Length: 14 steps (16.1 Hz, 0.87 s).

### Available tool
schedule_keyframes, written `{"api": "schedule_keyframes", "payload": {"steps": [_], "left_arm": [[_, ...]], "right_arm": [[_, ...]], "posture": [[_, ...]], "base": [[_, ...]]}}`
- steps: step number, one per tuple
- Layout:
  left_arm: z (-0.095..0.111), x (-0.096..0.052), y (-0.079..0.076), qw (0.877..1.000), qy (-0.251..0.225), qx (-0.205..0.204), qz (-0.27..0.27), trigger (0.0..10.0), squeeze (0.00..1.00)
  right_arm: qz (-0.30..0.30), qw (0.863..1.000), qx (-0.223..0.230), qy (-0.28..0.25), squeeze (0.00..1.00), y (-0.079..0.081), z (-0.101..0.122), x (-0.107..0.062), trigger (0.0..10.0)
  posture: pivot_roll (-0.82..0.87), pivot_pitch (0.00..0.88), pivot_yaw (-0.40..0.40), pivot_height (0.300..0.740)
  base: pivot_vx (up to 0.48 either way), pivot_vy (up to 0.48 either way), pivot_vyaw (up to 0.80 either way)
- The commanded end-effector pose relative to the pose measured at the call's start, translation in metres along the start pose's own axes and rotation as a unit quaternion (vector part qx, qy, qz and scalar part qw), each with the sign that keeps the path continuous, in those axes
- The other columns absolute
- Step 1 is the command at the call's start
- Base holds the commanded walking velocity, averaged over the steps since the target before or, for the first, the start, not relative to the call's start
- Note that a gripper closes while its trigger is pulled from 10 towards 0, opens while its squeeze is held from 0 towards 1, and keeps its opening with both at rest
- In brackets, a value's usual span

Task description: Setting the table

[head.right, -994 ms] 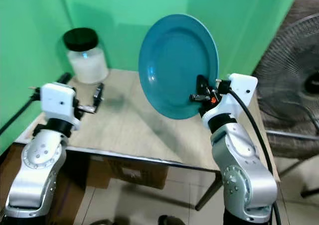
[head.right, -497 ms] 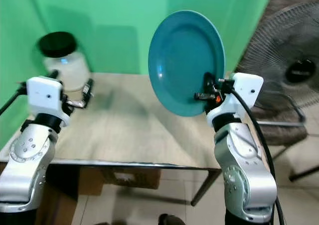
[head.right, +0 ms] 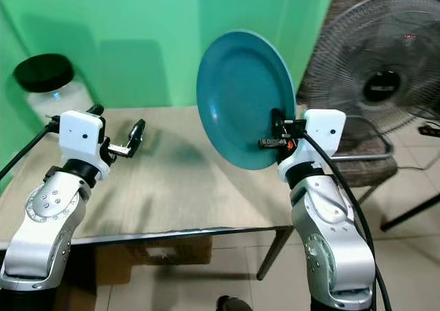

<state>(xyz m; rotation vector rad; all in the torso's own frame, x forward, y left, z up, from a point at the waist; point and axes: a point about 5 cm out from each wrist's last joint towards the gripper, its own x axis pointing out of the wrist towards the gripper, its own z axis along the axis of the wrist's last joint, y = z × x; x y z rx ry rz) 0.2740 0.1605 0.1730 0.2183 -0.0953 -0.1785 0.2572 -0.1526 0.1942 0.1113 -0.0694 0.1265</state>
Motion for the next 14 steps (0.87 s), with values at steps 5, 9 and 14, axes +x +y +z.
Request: {"api": "schedule_keyframes", "payload": {"steps": [5, 9, 14], "left_arm": [[0.008, 0.008, 0.001, 1.000, -0.012, 0.007, 0.011, 10.0, 0.00], [0.005, 0.006, 0.000, 1.000, -0.008, -0.002, 0.020, 10.0, 0.00], [0.007, 0.009, -0.011, 1.000, -0.007, 0.000, -0.015, 10.0, 0.00]], "right_arm": [[0.014, 0.999, -0.008, -0.029, 0.00, 0.001, 0.013, 0.013, 10.0], [0.026, 0.999, -0.017, -0.035, 0.00, 0.004, 0.017, 0.017, 10.0], [0.014, 0.999, -0.021, -0.029, 0.00, 0.002, 0.013, 0.013, 10.0]], "posture": [[0.09, 0.000, -0.045, 0.740], [0.07, 0.000, -0.042, 0.740], [0.06, 0.000, -0.022, 0.740]], "base": [[0.000, 0.000, -0.80], [0.000, 0.000, -0.80], [0.000, 0.000, -0.80]]}}
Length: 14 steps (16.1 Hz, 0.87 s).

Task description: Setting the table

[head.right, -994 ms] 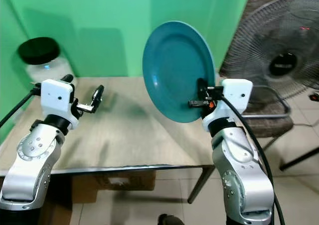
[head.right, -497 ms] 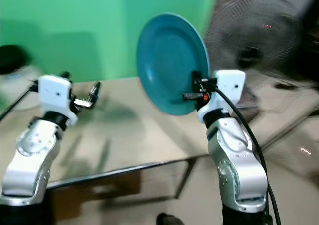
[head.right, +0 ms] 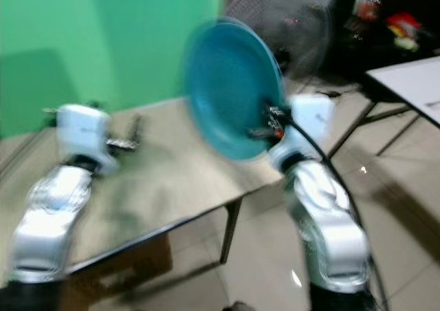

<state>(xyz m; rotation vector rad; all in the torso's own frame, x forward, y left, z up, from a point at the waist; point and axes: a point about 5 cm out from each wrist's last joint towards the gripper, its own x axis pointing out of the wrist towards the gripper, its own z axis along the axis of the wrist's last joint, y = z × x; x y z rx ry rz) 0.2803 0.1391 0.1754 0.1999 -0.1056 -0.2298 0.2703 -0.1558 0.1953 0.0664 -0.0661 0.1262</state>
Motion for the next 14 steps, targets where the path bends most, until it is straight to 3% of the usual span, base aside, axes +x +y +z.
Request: {"api": "schedule_keyframes", "payload": {"steps": [1, 5, 6, 8, 14], "left_arm": [[-0.001, -0.002, 0.008, 1.000, 0.005, 0.003, 0.010, 10.0, 0.00], [0.004, 0.000, 0.008, 1.000, 0.001, -0.027, 0.004, 10.0, 0.00], [0.003, 0.000, 0.013, 0.999, 0.001, -0.031, 0.028, 10.0, 0.00], [0.001, 0.002, 0.014, 0.999, 0.002, -0.015, 0.034, 10.0, 0.00], [0.008, 0.003, 0.008, 0.999, -0.026, -0.024, 0.026, 10.0, 0.00]], "right_arm": [[0.012, 0.999, 0.001, -0.031, 0.00, 0.006, 0.012, 0.000, 10.0], [0.009, 0.999, -0.001, -0.033, 0.00, 0.005, 0.013, 0.000, 10.0], [0.009, 0.999, -0.002, -0.031, 0.00, 0.006, 0.012, -0.001, 10.0], [-0.002, 1.000, -0.006, -0.030, 0.00, 0.004, 0.012, -0.003, 10.0], [-0.038, 0.999, -0.003, -0.018, 0.00, -0.007, 0.009, -0.008, 10.0]], "posture": [[0.06, 0.000, -0.020, 0.740], [0.06, 0.000, -0.019, 0.740], [0.06, 0.000, -0.016, 0.740], [0.05, 0.000, -0.005, 0.740], [0.03, 0.000, -0.004, 0.740]], "base": [[0.000, 0.000, -0.80], [0.000, 0.000, -0.80], [0.000, 0.000, -0.80], [0.000, 0.000, -0.80], [0.000, 0.000, -0.80]]}}
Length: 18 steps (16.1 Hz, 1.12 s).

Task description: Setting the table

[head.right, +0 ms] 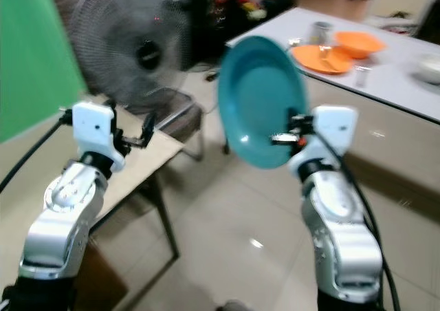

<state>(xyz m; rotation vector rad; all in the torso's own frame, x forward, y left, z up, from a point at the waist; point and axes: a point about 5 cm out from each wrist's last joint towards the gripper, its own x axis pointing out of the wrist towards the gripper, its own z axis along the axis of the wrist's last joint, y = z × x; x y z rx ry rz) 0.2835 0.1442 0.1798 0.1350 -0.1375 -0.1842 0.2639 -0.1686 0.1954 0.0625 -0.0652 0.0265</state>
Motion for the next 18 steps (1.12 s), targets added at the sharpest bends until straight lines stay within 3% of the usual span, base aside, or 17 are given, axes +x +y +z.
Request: {"api": "schedule_keyframes", "payload": {"steps": [1, 12, 18], "left_arm": [[0.0037, 0.0000, 0.0015, 1.000, -0.009, -0.001, -0.002, 10.0, 0.00], [0.0018, 0.0024, 0.0004, 0.999, -0.005, 0.001, -0.043, 10.0, 0.00], [-0.0037, -0.0001, 0.0003, 0.999, 0.002, -0.001, -0.036, 10.0, 0.00]], "right_arm": [[0.008, 1.000, -0.003, -0.014, 0.00, 0.0035, 0.0064, 0.0016, 10.0], [-0.021, 1.000, -0.003, 0.007, 0.00, -0.0015, -0.0005, -0.0055, 10.0], [-0.019, 1.000, -0.009, 0.009, 0.00, -0.0019, -0.0006, -0.0040, 10.0]], "posture": [[0.04, 0.000, -0.005, 0.740], [0.02, 0.000, 0.023, 0.740], [0.02, 0.000, 0.013, 0.740]], "base": [[0.000, 0.000, -0.80], [0.314, 0.000, -0.80], [0.394, 0.000, -0.80]]}}
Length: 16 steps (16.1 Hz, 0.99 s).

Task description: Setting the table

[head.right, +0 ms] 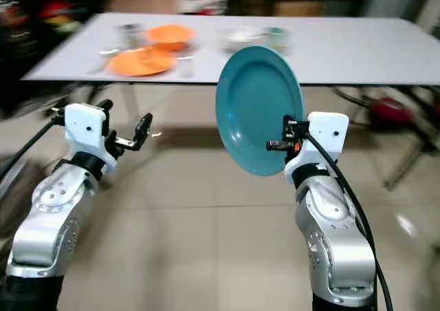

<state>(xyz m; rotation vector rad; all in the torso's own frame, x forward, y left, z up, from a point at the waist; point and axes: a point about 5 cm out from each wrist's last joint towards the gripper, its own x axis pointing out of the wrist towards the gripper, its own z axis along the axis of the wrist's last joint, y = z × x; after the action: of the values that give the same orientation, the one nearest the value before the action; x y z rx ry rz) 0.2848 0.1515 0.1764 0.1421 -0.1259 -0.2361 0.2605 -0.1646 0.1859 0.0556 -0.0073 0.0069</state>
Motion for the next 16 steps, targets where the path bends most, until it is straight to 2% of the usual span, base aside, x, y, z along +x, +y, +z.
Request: {"api": "schedule_keyframes", "payload": {"steps": [1, 3, 6, 10, 11, 13, 16], "left_arm": [[-0.001, 0.000, -0.006, 1.000, 0.000, -0.002, -0.005, 10.0, 0.00], [-0.001, -0.003, -0.005, 1.000, 0.004, -0.009, -0.003, 10.0, 0.00], [-0.017, -0.014, 0.004, 0.999, 0.037, -0.008, 0.020, 10.0, 0.00], [-0.018, -0.019, 0.006, 0.999, 0.040, -0.004, 0.018, 10.0, 0.00], [-0.017, -0.019, 0.006, 0.999, 0.040, -0.003, 0.022, 10.0, 0.00], [-0.009, -0.019, 0.003, 1.000, 0.029, -0.002, 0.011, 10.0, 0.00], [-0.016, -0.025, 0.005, 0.999, 0.046, 0.001, 0.021, 10.0, 0.00]], "right_arm": [[-0.008, 1.000, -0.006, -0.018, 0.00, -0.005, 0.008, 0.000, 10.0], [0.009, 1.000, 0.006, 0.000, 0.00, -0.002, 0.007, 0.002, 10.0], [0.005, 1.000, 0.013, 0.010, 0.00, -0.002, 0.005, 0.006, 10.0], [-0.002, 1.000, 0.003, 0.011, 0.00, -0.005, 0.002, 0.006, 10.0], [-0.001, 1.000, -0.011, 0.010, 0.00, -0.005, 0.000, 0.007, 10.0], [0.022, 1.000, -0.008, 0.005, 0.00, -0.001, 0.003, 0.010, 10.0], [0.016, 1.000, -0.004, 0.004, 0.00, -0.001, 0.000, 0.012, 10.0]], "posture": [[0.02, 0.000, 0.014, 0.740], [0.03, 0.000, 0.004, 0.740], [0.03, 0.000, -0.003, 0.740], [0.05, 0.000, -0.010, 0.740], [0.05, 0.000, -0.009, 0.740], [0.08, 0.000, -0.020, 0.740], [0.09, 0.000, -0.012, 0.740]], "base": [[0.394, 0.000, -0.61], [0.392, 0.000, 0.00], [0.395, 0.000, 0.00], [0.397, 0.000, 0.00], [0.398, 0.000, 0.00], [0.394, 0.000, 0.00], [0.391, 0.000, 0.00]]}}
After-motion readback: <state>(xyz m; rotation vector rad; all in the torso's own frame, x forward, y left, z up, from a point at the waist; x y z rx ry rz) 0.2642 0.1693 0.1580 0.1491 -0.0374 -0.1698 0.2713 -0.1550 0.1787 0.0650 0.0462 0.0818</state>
